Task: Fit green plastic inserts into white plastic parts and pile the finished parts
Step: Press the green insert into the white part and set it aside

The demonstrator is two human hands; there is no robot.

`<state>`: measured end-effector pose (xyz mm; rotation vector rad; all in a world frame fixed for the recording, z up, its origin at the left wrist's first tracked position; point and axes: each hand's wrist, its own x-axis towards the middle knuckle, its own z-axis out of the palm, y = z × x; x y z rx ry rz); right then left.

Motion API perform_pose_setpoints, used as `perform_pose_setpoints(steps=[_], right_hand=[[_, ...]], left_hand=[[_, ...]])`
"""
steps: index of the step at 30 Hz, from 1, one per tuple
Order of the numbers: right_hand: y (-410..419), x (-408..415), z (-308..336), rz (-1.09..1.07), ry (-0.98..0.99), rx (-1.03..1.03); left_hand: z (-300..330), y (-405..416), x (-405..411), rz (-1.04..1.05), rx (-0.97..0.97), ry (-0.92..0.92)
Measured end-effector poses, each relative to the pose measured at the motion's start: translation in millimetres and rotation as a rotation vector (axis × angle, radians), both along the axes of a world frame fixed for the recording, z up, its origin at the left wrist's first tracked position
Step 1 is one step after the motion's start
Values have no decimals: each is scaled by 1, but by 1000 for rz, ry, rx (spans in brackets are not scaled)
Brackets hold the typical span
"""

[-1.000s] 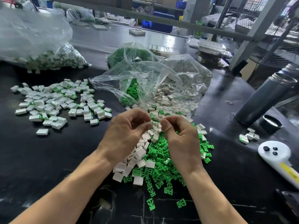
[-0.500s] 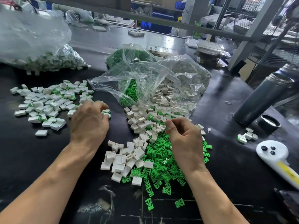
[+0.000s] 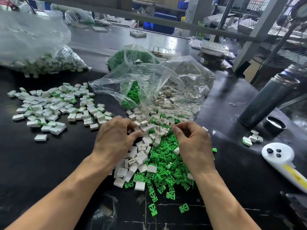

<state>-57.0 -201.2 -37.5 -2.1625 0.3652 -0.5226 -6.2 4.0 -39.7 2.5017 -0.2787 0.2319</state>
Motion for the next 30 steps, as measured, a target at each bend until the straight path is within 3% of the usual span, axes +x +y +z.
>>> perform_pose_setpoints(steps=[7,14,24,30], right_hand=[[-4,-2,4,-35,171,-241],[1,0,5,-10,288,-344],[5,1,3,2,247,-406],[6,0,5,-13,129,-312]], left_hand=[[0,0,-1,7,-101,-15],[-1,0,-2,-50,-252,20],[5,-5,-10,-82,-333,-10],[9,-8,-17,-108,-395,18]])
